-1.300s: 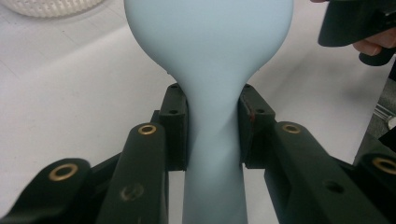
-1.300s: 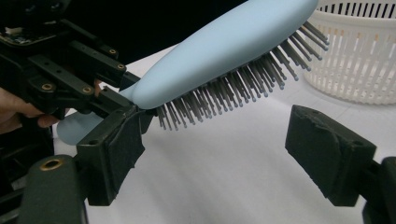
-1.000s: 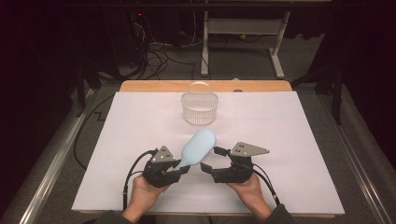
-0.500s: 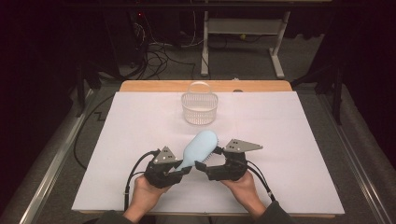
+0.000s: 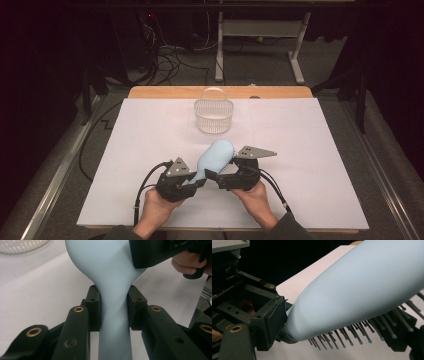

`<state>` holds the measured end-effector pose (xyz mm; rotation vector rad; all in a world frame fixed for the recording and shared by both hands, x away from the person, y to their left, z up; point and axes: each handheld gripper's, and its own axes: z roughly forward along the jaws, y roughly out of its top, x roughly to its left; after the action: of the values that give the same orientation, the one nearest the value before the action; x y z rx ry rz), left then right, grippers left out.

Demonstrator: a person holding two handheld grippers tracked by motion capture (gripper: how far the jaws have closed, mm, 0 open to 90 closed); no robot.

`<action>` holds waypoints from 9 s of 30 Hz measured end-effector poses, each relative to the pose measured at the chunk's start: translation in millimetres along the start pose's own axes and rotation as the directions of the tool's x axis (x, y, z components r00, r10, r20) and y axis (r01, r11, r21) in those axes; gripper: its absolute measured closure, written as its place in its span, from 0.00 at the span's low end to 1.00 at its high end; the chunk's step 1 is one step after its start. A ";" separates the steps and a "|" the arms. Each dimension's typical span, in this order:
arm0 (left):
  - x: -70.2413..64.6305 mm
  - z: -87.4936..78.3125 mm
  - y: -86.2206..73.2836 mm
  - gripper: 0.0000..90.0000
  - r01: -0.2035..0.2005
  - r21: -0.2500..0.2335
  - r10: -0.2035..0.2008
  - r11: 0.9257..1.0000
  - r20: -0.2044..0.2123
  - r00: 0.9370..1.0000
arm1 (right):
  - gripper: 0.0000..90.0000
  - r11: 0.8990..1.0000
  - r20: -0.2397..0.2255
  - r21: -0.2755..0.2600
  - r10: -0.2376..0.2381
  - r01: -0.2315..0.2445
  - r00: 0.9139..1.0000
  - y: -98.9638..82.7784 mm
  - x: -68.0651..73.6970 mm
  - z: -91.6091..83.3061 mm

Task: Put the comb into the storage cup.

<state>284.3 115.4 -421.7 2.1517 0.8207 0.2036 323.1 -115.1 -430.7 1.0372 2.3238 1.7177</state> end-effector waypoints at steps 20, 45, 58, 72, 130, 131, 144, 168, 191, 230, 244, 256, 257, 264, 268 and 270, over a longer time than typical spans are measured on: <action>0.6 -1.7 -0.8 0.75 -0.005 0.000 0.005 1.000 -0.021 1.000 | 0.38 1.000 -0.049 0.005 0.023 -0.023 0.999 11.4 1.4 -3.0; 2.0 -9.4 -0.8 0.74 0.004 -0.026 -0.005 1.000 -0.013 1.000 | 0.56 0.995 -0.153 0.035 0.095 -0.091 0.984 29.6 2.3 -5.8; 2.1 -12.5 0.3 0.74 0.005 -0.058 -0.005 0.998 -0.003 1.000 | 0.63 0.997 -0.190 0.042 0.074 -0.067 0.979 38.5 5.7 -7.9; 6.1 -13.6 -1.9 0.70 0.012 -0.079 -0.010 0.997 0.015 1.000 | 0.64 0.997 -0.189 0.065 0.054 -0.042 0.981 46.3 8.2 -8.7; 13.7 -19.6 -9.1 0.29 0.023 -0.140 -0.026 0.990 -0.019 0.999 | 0.63 0.996 -0.145 0.085 0.052 -0.040 0.988 59.8 -4.7 -33.6; 14.4 -20.1 -9.6 0.29 0.023 -0.140 -0.026 0.990 -0.019 0.999 | 0.63 0.995 -0.144 0.086 0.053 -0.041 0.988 60.2 -5.2 -34.7; 28.7 -38.0 -25.3 0.29 0.077 -0.176 -0.085 0.981 -0.039 0.996 | 0.63 0.996 -0.125 0.079 0.051 -0.042 0.991 63.4 -10.2 -45.7; 53.9 -67.1 -51.6 0.29 0.117 -0.239 -0.151 0.964 -0.127 0.980 | 0.63 0.996 -0.085 0.070 0.055 -0.049 0.995 69.2 -17.8 -58.4; 75.2 -78.0 -69.5 0.29 0.166 -0.277 -0.217 0.946 -0.167 0.962 | 0.62 0.996 -0.008 0.083 0.046 -0.045 0.999 81.8 -32.1 -73.9; 82.5 -78.9 -81.7 0.29 0.199 -0.284 -0.257 0.938 -0.187 0.948 | 0.62 0.997 0.050 0.074 0.024 -0.028 0.998 111.2 -41.7 -80.2; 82.8 -79.6 -82.9 0.29 0.212 -0.290 -0.270 0.933 -0.176 0.946 | 0.62 0.998 0.064 0.057 0.025 -0.029 0.998 124.1 -46.7 -82.8; 81.9 -80.0 -82.9 0.29 0.213 -0.289 -0.270 0.933 -0.176 0.947 | 0.62 0.999 0.077 0.043 0.026 -0.029 0.997 135.6 -49.0 -84.4; 82.1 -80.0 -83.0 0.29 0.213 -0.288 -0.270 0.933 -0.174 0.947 | 0.62 0.999 0.079 0.043 0.024 -0.027 0.997 136.7 -49.3 -84.3; 82.2 -79.7 -82.8 0.29 0.218 -0.284 -0.273 0.934 -0.169 0.947 | 0.62 0.999 0.088 0.042 0.020 -0.024 0.996 142.7 -50.1 -83.0; 82.0 -79.7 -82.8 0.29 0.218 -0.284 -0.272 0.934 -0.169 0.947 | 0.62 0.999 0.095 0.040 0.019 -0.023 0.995 146.6 -50.7 -82.5; 82.0 -79.7 -82.9 0.29 0.218 -0.284 -0.272 0.934 -0.169 0.947 | 0.62 0.999 0.098 0.038 0.020 -0.024 0.995 148.7 -51.5 -82.4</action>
<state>275.6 255.1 -440.4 1.7805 1.1094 0.3880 397.2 -189.3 -287.4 1.1303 2.3031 1.5974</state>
